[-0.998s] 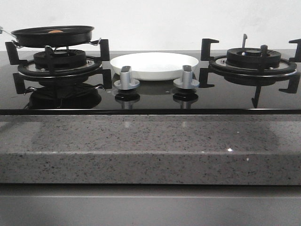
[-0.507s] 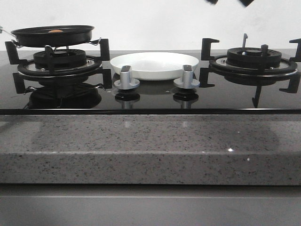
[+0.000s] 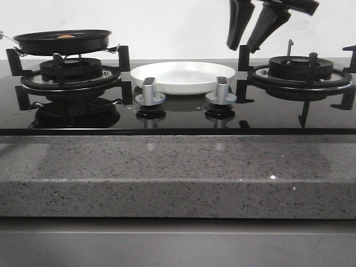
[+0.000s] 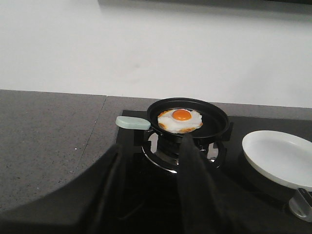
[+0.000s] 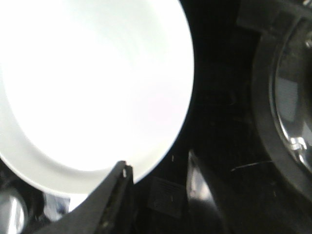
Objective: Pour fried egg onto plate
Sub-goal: 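Lower the right gripper to the white plate rim and grasp it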
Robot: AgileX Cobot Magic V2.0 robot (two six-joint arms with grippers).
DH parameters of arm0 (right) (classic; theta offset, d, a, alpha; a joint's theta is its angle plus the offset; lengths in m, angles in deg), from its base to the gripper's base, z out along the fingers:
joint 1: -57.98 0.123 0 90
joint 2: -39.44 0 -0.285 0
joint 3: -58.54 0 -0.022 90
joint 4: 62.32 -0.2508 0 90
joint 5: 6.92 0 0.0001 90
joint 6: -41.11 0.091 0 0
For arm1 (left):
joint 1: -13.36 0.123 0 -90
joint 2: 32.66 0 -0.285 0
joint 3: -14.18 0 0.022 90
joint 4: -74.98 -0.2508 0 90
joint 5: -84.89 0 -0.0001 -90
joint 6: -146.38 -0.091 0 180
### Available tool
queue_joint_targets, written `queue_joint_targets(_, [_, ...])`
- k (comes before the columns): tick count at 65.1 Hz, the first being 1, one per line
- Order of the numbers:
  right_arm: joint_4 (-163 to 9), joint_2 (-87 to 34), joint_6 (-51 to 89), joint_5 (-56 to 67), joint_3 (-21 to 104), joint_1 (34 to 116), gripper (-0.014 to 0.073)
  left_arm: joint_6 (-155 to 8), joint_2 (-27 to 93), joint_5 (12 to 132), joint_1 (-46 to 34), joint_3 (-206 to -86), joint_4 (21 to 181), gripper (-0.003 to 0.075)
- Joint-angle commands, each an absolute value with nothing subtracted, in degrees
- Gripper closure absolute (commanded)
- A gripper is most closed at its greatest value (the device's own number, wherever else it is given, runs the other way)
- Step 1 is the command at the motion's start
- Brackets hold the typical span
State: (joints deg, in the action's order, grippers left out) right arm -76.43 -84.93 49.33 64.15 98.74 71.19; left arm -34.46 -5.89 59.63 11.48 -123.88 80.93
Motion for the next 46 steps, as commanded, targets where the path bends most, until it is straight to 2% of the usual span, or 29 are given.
queue_joint_targets(1, [-80.01, -84.25, 50.02, 67.99, 103.29, 69.78, 0.0319, -34.05, -4.87, 64.23, 11.48, -125.70, 81.51, 0.0485])
queue_joint_targets(46, [-84.74, -90.64, 50.51, 69.28, 105.55, 68.35, 0.0323, -34.05, -4.87, 64.15, 11.48, -125.70, 81.51, 0.0587])
